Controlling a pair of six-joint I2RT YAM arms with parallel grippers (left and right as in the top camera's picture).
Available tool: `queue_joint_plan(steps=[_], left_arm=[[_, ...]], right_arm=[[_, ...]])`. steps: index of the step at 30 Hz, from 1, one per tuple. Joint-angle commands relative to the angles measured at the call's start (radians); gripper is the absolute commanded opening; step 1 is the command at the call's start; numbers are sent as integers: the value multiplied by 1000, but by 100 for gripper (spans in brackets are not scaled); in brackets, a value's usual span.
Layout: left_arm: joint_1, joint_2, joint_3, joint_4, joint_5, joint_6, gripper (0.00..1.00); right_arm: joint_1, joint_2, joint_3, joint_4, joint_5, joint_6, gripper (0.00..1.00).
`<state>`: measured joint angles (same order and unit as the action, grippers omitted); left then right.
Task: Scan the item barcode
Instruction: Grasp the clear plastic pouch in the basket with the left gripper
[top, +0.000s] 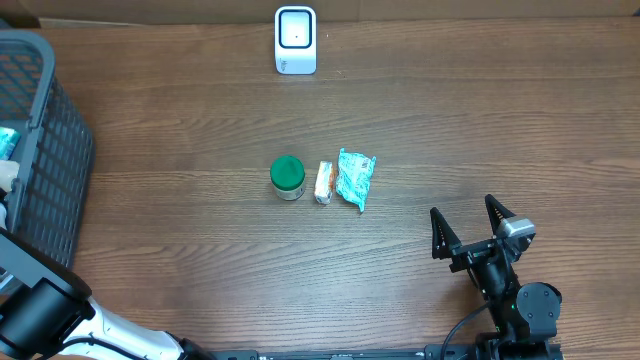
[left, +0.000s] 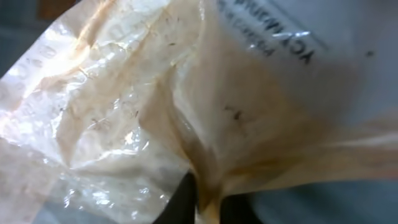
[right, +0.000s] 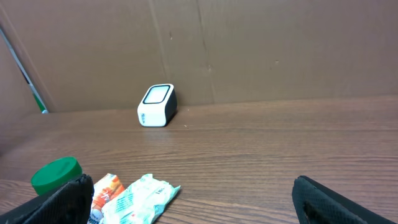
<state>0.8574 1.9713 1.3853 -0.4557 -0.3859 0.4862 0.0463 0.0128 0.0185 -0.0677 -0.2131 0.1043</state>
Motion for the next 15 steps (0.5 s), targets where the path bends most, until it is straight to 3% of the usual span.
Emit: queue_joint_plan(steps=[1,7,15], left_arm=[[-8,26,-16,10,55,6,4],[-8,19,-14,-12,54,-49,4],[-14,-35,42,-134,60,-254,4]], right_arm=[[-2,-10,-10,7,-2,-1,100],[-2,-10,-10,7,-2,-1,100],[-2,-10,-10,7,-2,-1,100]])
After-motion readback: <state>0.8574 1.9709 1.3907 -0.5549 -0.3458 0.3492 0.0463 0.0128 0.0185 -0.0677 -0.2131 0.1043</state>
